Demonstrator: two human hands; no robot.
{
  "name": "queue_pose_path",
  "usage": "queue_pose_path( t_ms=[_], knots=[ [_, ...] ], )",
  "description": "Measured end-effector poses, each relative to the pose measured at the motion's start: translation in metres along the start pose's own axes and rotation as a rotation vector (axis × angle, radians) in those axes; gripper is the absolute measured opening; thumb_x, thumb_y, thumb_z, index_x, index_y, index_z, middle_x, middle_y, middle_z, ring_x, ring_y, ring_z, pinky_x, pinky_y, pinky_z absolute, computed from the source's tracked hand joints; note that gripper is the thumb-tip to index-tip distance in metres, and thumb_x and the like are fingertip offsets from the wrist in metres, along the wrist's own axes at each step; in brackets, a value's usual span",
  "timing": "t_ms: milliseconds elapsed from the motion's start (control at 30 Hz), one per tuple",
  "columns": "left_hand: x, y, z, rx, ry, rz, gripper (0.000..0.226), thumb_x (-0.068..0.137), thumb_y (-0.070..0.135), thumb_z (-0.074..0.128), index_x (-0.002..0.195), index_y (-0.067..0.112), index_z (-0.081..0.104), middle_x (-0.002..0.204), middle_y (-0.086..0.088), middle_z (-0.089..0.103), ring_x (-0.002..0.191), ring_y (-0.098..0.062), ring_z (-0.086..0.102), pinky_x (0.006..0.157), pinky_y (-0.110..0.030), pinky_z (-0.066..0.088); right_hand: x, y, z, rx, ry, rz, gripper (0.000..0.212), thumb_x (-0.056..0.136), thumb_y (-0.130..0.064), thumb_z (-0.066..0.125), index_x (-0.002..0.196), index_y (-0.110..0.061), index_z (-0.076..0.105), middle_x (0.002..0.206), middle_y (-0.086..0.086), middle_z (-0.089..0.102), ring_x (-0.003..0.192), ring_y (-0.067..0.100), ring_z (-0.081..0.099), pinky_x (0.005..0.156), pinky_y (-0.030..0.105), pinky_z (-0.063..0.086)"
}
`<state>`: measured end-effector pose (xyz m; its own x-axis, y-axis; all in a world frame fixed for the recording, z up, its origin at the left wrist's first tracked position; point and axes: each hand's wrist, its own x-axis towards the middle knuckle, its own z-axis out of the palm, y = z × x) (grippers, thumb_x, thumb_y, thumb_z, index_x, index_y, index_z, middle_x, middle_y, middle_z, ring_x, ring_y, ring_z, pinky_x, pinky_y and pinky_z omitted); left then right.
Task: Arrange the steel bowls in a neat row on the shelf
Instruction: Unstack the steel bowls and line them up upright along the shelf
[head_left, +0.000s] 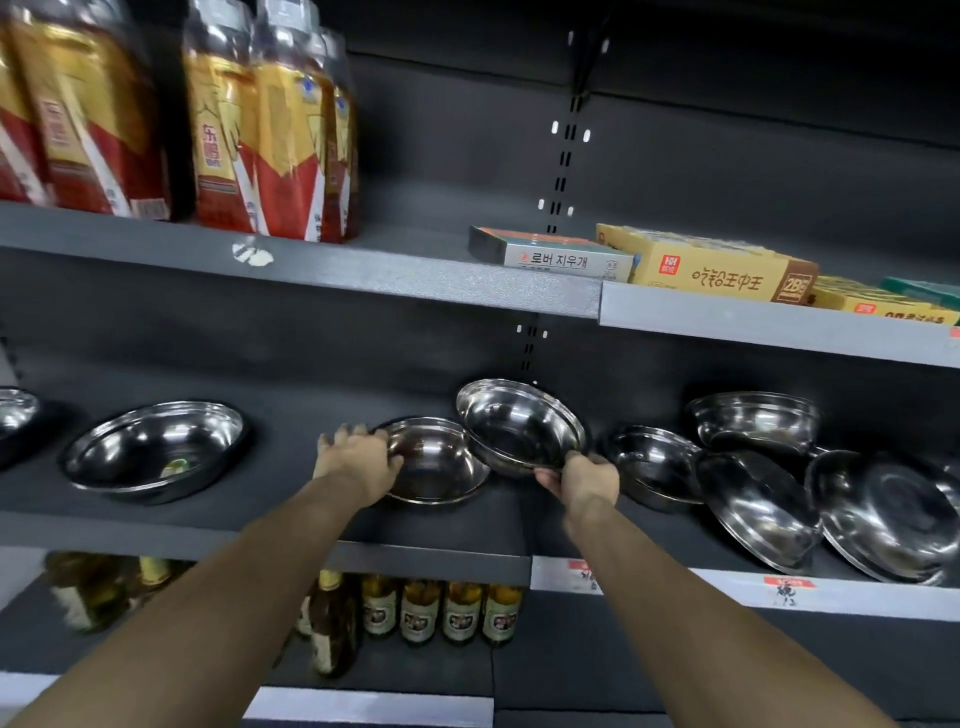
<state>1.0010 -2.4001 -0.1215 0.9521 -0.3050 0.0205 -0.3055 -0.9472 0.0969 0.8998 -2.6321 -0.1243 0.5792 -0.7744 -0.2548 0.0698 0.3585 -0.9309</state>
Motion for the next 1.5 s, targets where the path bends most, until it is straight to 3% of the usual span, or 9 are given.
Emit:
queue_pose_path(
  t_ms=[200,400,767,867,1000,1100,1300,1400,1500],
  knots=[
    [-0.011,-0.04,-0.003,-0.045,-0.001,-0.067,0.052,0.099,0.044,0.041,0.145,0.021,0.042,0.148,-0.008,0.042,0.141,-0.029,0.032,0.118,-0.046,0.025,-0.016,0.028,0.041,-0.054,-0.15,0.064,0.013,0.101,-0.009,0.049,0.112,-0.008,0.042,0.075,0.016,0.068,0.043,0.016,0.067,0.054,0.024,0.061],
    [-0.014,-0.071,-0.004,-0.067,-0.017,-0.097,0.054,0.098,0.041,0.043,0.147,0.018,0.038,0.151,-0.009,0.039,0.141,-0.03,0.032,0.116,-0.042,0.028,-0.026,0.053,0.066,-0.18,-0.183,0.072,0.019,0.102,-0.014,0.05,0.118,-0.004,0.053,0.079,0.01,0.068,0.045,0.018,0.068,0.07,0.031,0.063],
    [-0.004,-0.082,0.001,-0.125,-0.005,-0.023,0.046,0.097,0.038,0.045,0.137,0.015,0.047,0.142,-0.01,0.046,0.134,-0.03,0.039,0.111,-0.04,0.035,-0.034,0.061,0.076,-0.344,-0.075,0.075,0.014,0.097,-0.008,0.058,0.105,0.004,0.06,0.077,0.014,0.065,0.055,0.02,0.063,0.038,0.022,0.054],
    [0.001,-0.079,0.002,-0.15,0.0,0.018,0.044,0.097,0.037,0.046,0.134,0.014,0.048,0.139,-0.01,0.048,0.132,-0.03,0.04,0.108,-0.04,0.036,-0.032,0.065,0.073,-0.361,-0.075,0.088,0.009,0.095,-0.003,0.059,0.1,0.004,0.062,0.072,0.011,0.064,0.057,0.018,0.064,0.044,0.023,0.057],
    [0.007,-0.068,0.002,-0.199,0.011,0.084,0.042,0.097,0.036,0.048,0.132,0.014,0.05,0.137,-0.01,0.05,0.13,-0.03,0.042,0.107,-0.041,0.039,-0.031,0.069,0.067,-0.352,-0.073,0.096,0.009,0.092,0.006,0.056,0.097,0.003,0.062,0.073,0.013,0.066,0.061,0.021,0.065,0.065,0.031,0.06],
    [0.012,-0.052,0.003,-0.243,0.022,0.152,0.039,0.095,0.035,0.048,0.131,0.018,0.053,0.135,-0.008,0.052,0.128,-0.029,0.044,0.106,-0.041,0.04,-0.031,0.069,0.06,-0.342,-0.051,0.071,0.009,0.09,0.006,0.055,0.092,0.0,0.062,0.072,0.013,0.066,0.063,0.022,0.064,0.068,0.033,0.059],
    [0.015,0.004,0.005,-0.259,0.013,0.331,0.048,0.094,0.036,0.05,0.139,0.02,0.05,0.144,-0.005,0.05,0.134,-0.028,0.043,0.109,-0.039,0.039,-0.025,0.048,0.024,-0.252,0.067,0.03,0.021,0.095,0.003,0.048,0.083,-0.014,0.049,0.098,0.015,0.057,0.057,0.023,0.059,0.052,0.03,0.05],
    [0.011,0.037,0.009,-0.25,-0.001,0.396,0.047,0.094,0.035,0.05,0.139,0.02,0.05,0.144,-0.006,0.05,0.133,-0.029,0.044,0.107,-0.038,0.04,-0.019,0.038,-0.004,-0.244,0.123,0.033,0.012,0.096,0.0,0.047,0.098,-0.011,0.052,0.104,0.014,0.057,0.056,0.022,0.06,0.051,0.028,0.05],
    [0.007,0.067,0.015,-0.257,-0.012,0.437,0.042,0.094,0.035,0.05,0.133,0.018,0.054,0.14,-0.006,0.052,0.129,-0.029,0.047,0.103,-0.038,0.043,-0.011,0.031,-0.037,-0.263,0.156,0.042,0.016,0.095,0.0,0.05,0.106,-0.011,0.056,0.096,0.011,0.061,0.054,0.018,0.061,0.046,0.023,0.05]
  ],
)
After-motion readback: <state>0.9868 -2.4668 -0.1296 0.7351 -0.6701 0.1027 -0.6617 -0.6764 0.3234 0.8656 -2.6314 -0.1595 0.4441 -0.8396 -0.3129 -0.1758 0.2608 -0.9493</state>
